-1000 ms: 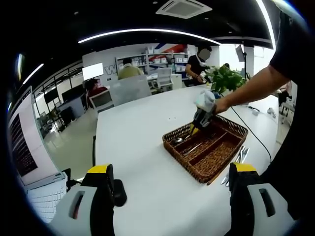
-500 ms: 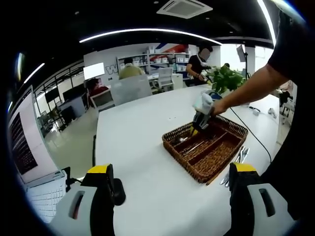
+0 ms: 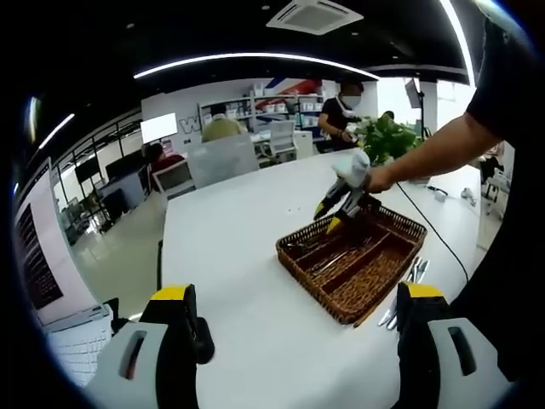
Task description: Arrange the knives, forks, and spoons in their matching storage slots by inserting each utensil handle-first until every utensil is classified and aligned in the correct compartment
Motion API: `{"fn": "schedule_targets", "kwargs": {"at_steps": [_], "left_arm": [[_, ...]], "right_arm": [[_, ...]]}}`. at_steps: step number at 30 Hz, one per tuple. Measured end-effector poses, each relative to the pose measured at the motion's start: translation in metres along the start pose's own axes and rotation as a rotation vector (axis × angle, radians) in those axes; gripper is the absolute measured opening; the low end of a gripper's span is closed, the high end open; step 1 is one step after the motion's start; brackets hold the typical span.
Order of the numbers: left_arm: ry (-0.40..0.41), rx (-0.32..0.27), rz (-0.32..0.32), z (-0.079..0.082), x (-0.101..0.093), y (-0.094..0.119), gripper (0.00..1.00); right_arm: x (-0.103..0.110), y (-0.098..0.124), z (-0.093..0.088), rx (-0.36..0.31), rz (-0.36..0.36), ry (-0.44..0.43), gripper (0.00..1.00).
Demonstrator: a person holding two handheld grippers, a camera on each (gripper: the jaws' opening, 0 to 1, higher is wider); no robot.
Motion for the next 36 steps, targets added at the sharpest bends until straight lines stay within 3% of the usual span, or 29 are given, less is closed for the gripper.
{"fn": "schedule_targets", "kwargs": {"at_steps": [2, 9, 13, 21, 27, 35, 36], "left_arm": [[-0.003, -0.011, -0.003, 0.002, -0.001, -0.001, 0.99], [-0.023, -0.043, -0.021, 0.012, -0.006, -0.008, 0.99], [-0.03, -0.059, -0.031, 0.017, -0.008, -0.01, 0.99], [-0.06, -0.088, -0.063, 0.024, -0.017, -0.019, 0.99], [-0.073, -0.102, -0.083, 0.03, -0.036, -0.022, 0.99], [-0.081, -0.108, -0.083, 0.021, -0.041, -0.022, 0.99], [-0.081, -0.101, -0.086, 0.019, -0.045, -0.021, 0.99]], "right_arm": [[0.0, 0.011, 0.008, -0.026, -0.016, 0.008, 0.54], [-0.001, 0.06, 0.027, -0.114, -0.134, -0.074, 0.98], [0.006, 0.09, 0.027, -0.136, -0.209, -0.092, 1.0], [0.048, 0.147, 0.016, -0.204, -0.326, -0.201, 1.0], [0.084, 0.176, 0.0, -0.209, -0.411, -0.235, 1.0], [0.123, 0.201, -0.02, -0.227, -0.476, -0.309, 1.0], [0.131, 0.208, -0.028, -0.236, -0.495, -0.348, 1.0]]}}
Point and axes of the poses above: the point that each gripper's makers call its tool centre point, and the gripper's own axes: y roughly backward along the fingers, x roughly to its left, z roughly out of its top, the point moved 7 cm from there along y, roughly backward along the fingers, and after that the axes turned 4 degrees about -y, right-handed, at the moved point
